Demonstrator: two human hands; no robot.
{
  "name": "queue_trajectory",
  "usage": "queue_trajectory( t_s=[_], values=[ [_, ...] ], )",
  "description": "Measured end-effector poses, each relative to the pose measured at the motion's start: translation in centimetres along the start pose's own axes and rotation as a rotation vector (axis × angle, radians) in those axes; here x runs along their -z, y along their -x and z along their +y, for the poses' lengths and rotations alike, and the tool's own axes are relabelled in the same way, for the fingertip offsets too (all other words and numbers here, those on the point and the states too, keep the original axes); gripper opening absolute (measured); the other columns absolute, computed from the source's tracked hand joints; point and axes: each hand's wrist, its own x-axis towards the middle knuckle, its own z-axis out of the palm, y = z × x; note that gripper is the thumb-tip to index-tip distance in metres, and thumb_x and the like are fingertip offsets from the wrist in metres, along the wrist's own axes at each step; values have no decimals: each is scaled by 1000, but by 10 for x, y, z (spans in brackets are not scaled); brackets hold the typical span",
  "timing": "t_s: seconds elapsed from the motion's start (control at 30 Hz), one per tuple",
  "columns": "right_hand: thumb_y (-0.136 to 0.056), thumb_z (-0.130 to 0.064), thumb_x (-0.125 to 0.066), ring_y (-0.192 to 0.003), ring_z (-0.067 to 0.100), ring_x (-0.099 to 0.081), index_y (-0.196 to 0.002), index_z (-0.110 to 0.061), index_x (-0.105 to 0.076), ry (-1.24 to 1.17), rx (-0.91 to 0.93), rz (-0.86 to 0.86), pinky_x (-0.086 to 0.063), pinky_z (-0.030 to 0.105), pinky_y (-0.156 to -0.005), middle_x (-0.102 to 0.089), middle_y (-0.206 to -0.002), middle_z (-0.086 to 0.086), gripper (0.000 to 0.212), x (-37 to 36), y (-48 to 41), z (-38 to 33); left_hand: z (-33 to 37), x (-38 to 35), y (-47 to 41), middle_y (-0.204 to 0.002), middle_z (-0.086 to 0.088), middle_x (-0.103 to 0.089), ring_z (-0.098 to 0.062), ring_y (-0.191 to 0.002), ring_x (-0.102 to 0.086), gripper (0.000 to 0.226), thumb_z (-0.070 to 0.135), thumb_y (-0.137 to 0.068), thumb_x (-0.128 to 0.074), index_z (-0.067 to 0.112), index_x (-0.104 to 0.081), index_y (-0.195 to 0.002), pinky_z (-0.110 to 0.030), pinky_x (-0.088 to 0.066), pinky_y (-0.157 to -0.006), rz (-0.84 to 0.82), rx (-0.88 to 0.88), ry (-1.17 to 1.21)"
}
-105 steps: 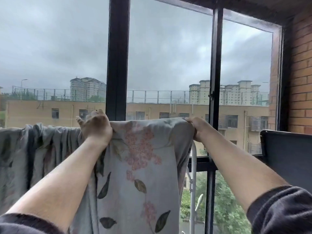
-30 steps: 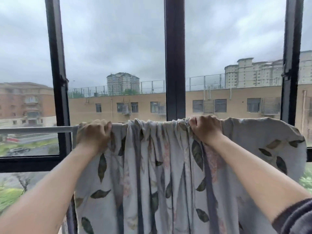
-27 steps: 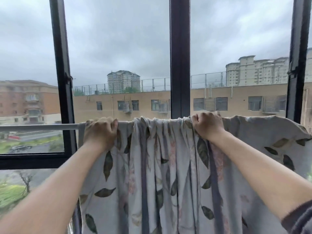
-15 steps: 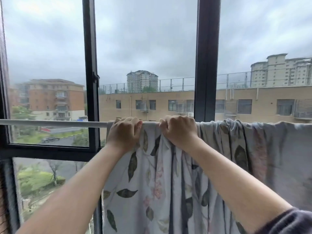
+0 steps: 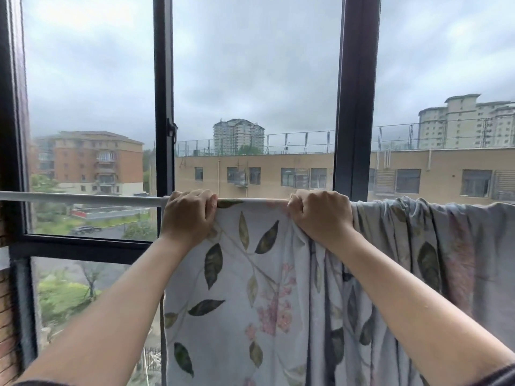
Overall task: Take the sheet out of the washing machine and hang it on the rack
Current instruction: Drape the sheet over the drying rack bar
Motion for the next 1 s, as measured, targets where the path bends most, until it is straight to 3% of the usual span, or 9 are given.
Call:
queue_trajectory(
  t_s=[0.2, 0.4, 0.5, 0.6, 0.67, 0.8, 0.87, 0.93, 1.0],
  values=[
    [-78, -45, -8, -71, 29, -62, -78, -19, -68, 27, -35, 23, -31, 29, -58, -70, -75, 3, 65, -2, -2, -8, -51, 5, -1, -72, -5, -64, -28, -68, -58, 52, 42, -92, -18, 14, -55, -70, -39, -41, -75, 9, -11, 4],
    [-81, -41, -24, -78, 31, -62, -80, -21, -68, 26, -103, -27, -30, 30, -61, -71, -82, 6, 48, -2, -8, -23, -86, 5, -1, -73, -4, -62, -28, -71, -57, 51, 43, -92, -21, 12, -58, -77, -39, -37, -76, -4, -81, -2],
    [-81, -41, -24, -77, 32, -61, -76, -19, -65, 26, -148, -45, -32, 31, -62, -71, -81, 9, 47, -3, -11, -19, -101, 5, 4, -84, -5, -64, -29, -78, -56, 49, 45, -93, -24, 13, -60, -85, -41, -36, -82, 29, -59, 28],
    [-80, -42, -22, -79, 32, -61, -76, -19, -66, 26, -191, -64, -31, 31, -64, -71, -85, 9, 49, -5, -13, -18, -104, 6, 13, -100, -9, -60, -30, -94, -54, 34, 39, -93, -40, 11, -60, -99, -45, -36, -90, 88, 21, 85],
    [-80, -42, -22, -82, 32, -61, -80, -21, -69, 34, -211, -58, -31, 31, -65, -72, -89, 8, 51, -5, -13, -21, -107, 7, 23, -107, -11, -54, -31, -101, -49, 29, 31, -88, -56, 10, -56, -107, -45, -38, -85, 134, 126, 99],
    [-79, -43, -22, -88, 34, -61, -87, -20, -70, 40, -255, -74, -31, 31, -68, -72, -94, 11, 55, -2, -12, -28, -109, 14, 38, -104, -9, -46, -27, -86, -52, 37, 20, -83, -67, 9, -42, -108, -40, -50, -71, 110, 341, 519],
    [-79, -44, -21, -91, 34, -61, -88, -21, -70, 39, -270, -91, -31, 32, -70, -71, -97, 10, 55, 0, -12, -31, -107, 20, 36, -97, -5, -50, -24, -81, -54, 35, 18, -84, -66, 11, -38, -104, -33, -46, -66, 24, 471, 704],
    [-79, -44, -21, -92, 34, -60, -87, -22, -70, 27, -277, -97, -33, 33, -74, -71, -98, 9, 54, 2, -12, -34, -109, 28, 29, -92, -5, -57, -23, -83, -57, 29, 23, -86, -65, 12, -45, -103, -32, -46, -68, -143, 628, 803],
    [-79, -44, -21, -90, 32, -59, -82, -23, -67, -1, -277, -102, -34, 33, -76, -71, -97, 8, 50, 4, -11, -36, -111, 37, 24, -86, -6, -64, -22, -79, -62, 17, 24, -88, -63, 9, -60, -95, -30, -51, -67, -334, 745, 1049]
  ],
)
